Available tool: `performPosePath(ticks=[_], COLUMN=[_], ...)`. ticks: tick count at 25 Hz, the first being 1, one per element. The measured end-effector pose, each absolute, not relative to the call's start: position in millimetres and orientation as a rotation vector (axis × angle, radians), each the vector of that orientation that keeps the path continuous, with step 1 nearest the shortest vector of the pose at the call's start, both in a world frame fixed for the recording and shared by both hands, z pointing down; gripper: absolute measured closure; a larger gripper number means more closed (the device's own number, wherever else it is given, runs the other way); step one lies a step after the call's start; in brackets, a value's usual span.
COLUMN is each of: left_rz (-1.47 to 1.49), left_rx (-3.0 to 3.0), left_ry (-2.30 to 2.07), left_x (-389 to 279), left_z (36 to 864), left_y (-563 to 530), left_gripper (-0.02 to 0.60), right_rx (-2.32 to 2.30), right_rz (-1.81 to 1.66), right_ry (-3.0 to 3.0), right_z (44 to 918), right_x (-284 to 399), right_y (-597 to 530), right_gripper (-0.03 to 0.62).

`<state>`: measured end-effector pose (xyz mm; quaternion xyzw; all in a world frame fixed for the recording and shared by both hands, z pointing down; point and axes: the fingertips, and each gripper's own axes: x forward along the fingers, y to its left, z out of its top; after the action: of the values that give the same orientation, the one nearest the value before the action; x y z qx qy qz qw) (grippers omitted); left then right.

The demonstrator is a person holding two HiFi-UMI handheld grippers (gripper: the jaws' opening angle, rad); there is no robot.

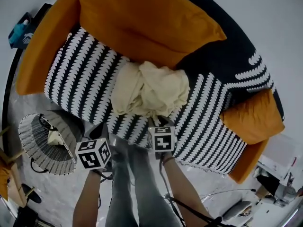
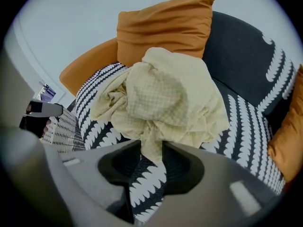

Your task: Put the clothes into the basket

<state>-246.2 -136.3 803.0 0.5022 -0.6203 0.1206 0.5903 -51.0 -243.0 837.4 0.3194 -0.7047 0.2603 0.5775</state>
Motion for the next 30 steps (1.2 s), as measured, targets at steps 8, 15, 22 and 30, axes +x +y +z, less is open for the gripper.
performPosePath(ticks=[8,15,22,30], left_rz=[0.280,0.281,0.256,0.262], left_rx=[1.121,1.112,1.116,1.126], left_ry=[-1.416,-1.446,-1.401,-1.427], left_x=[-256.4,-246.7,-242.4,-239.3], left_z=[823.5,822.6,821.8,790.4], left_y=[-132.0,-124.5,-129.9,-144.6], left_gripper=[0.586,0.586,0.586,0.586], right_rx=[0.731,0.720,0.738,0.746], right_rz=[0.627,0.617,0.626,0.640], right_ry=[-1.604,-1.628,-1.591,-1.620], right_z=[868.1,872.5,868.6,834.3], right_x=[-73.0,-69.5,-63.1,-60.0], right_y=[-249.7,-252.5,-256.1,-265.1], right_gripper=[0.450,0.468,0.542,0.556])
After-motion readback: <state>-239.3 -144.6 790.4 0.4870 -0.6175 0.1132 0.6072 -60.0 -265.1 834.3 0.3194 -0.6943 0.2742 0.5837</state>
